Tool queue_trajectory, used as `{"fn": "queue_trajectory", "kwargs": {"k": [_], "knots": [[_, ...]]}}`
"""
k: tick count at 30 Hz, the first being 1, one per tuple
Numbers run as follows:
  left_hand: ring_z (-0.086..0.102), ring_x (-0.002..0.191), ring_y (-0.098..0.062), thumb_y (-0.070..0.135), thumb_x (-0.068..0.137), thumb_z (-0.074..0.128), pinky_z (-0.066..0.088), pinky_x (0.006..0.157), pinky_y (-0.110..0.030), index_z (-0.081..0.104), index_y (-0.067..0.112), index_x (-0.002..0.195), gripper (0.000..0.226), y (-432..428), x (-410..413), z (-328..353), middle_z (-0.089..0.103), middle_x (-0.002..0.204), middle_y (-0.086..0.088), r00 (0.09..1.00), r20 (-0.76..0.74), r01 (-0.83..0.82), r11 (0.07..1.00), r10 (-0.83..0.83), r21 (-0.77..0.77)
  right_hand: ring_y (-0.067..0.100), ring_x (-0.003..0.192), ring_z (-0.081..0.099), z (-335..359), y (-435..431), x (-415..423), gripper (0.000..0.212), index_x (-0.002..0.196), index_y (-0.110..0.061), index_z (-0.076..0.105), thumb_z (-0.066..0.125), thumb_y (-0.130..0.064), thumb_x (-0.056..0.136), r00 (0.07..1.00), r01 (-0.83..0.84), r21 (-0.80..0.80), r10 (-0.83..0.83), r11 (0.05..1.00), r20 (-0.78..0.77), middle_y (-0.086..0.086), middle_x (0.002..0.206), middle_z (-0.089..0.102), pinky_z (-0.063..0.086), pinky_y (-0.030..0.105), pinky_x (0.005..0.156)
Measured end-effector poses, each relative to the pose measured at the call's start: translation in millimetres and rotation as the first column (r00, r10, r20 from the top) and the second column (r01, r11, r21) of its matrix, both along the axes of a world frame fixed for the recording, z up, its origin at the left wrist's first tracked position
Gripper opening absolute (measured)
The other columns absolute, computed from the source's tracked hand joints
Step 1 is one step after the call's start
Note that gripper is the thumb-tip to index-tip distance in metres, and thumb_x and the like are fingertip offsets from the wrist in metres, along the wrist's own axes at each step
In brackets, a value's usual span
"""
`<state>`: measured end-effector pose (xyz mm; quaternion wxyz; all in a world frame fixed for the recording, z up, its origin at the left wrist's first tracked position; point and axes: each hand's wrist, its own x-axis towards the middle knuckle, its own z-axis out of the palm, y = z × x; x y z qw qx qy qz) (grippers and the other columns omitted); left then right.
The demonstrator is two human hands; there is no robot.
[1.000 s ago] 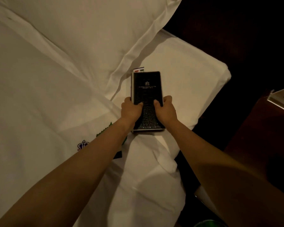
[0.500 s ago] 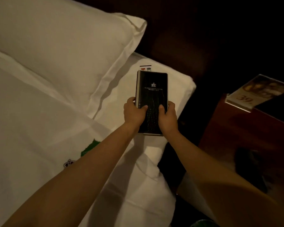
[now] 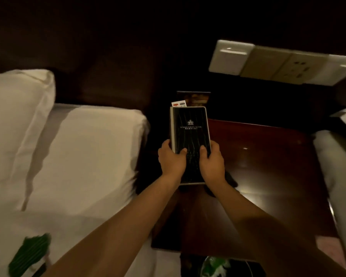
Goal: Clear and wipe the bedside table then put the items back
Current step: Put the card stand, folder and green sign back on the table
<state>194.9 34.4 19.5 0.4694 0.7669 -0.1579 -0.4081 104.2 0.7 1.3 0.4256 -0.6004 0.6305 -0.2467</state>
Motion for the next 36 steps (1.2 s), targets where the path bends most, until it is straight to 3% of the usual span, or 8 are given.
{"fn": "queue_trajectory", "kwargs": {"k": [5,13,19,24,27,30,36], "knots": [[0.047,0.127,-0.029,0.015,0.087,0.061,0.046,0.104,-0.046,0.038,0.011,0.14,0.058,-40,-76,-7,0.043,0.14,-0.011,0.987,-0.001,0.159,0.986,-0.16,0.053,0.031,0.107,0.059,-7,-24,-80,0.034,0.128,-0.011,0.043,0.041,-0.025,0.097,0.989,0.15,0.024,-0.15,0.988,-0.017,0.015,0.12,0.06,0.05,0.038,0.086],[0.044,0.127,-0.029,0.012,0.089,0.057,0.045,0.105,-0.043,0.034,0.014,0.142,0.058,-83,-180,-34,0.038,0.14,-0.011,0.941,-0.059,0.339,0.929,-0.333,0.148,0.031,0.104,0.061,-28,-55,-186,0.029,0.12,-0.009,0.05,0.041,-0.022,0.096,0.957,0.281,0.063,-0.274,0.958,-0.099,0.014,0.116,0.063,0.052,0.043,0.087],[0.042,0.129,-0.031,0.009,0.089,0.054,0.044,0.105,-0.045,0.034,0.012,0.141,0.056,-116,-236,-58,0.036,0.142,-0.013,0.896,-0.063,0.442,0.872,-0.439,0.209,0.033,0.1,0.061,-53,-86,-243,0.025,0.113,-0.005,0.055,0.043,-0.018,0.096,0.943,0.313,0.065,-0.301,0.948,-0.145,0.018,0.11,0.065,0.042,0.028,0.075],[0.028,0.138,-0.03,0.012,0.091,0.051,0.034,0.113,-0.04,0.016,0.012,0.149,0.068,-137,-267,-72,0.025,0.151,-0.011,0.832,-0.013,0.537,0.798,-0.555,0.273,0.036,0.106,0.058,-69,-112,-277,0.027,0.118,-0.001,0.053,0.044,-0.014,0.095,0.938,0.303,0.036,-0.292,0.952,-0.185,0.023,0.115,0.062,0.035,0.021,0.07],[0.022,0.139,-0.029,0.013,0.09,0.053,0.028,0.114,-0.037,0.01,0.009,0.149,0.073,-143,-279,-73,0.02,0.153,-0.01,0.794,0.029,0.57,0.761,-0.607,0.309,0.038,0.11,0.055,-74,-124,-288,0.028,0.117,0.002,0.055,0.044,-0.01,0.094,0.941,0.288,0.03,-0.277,0.957,-0.193,0.026,0.116,0.061,0.044,0.034,0.087],[0.02,0.14,-0.029,0.014,0.09,0.053,0.028,0.113,-0.036,0.009,0.009,0.149,0.074,-145,-283,-74,0.018,0.154,-0.01,0.794,0.042,0.56,0.757,-0.607,0.337,0.038,0.116,0.049,-76,-127,-288,0.03,0.119,0.004,0.054,0.043,-0.007,0.094,0.944,0.23,-0.003,-0.224,0.973,-0.241,0.026,0.121,0.057,0.039,0.039,0.099],[0.022,0.139,-0.027,0.016,0.092,0.051,0.028,0.113,-0.035,0.01,0.009,0.149,0.071,-141,-278,-75,0.02,0.153,-0.01,0.77,0.062,0.588,0.745,-0.635,0.314,0.039,0.122,0.042,-72,-131,-287,0.035,0.128,0.001,0.047,0.043,-0.009,0.094,0.938,0.203,0.02,-0.188,0.979,-0.289,0.026,0.128,0.051,0.033,0.037,0.102]]}}
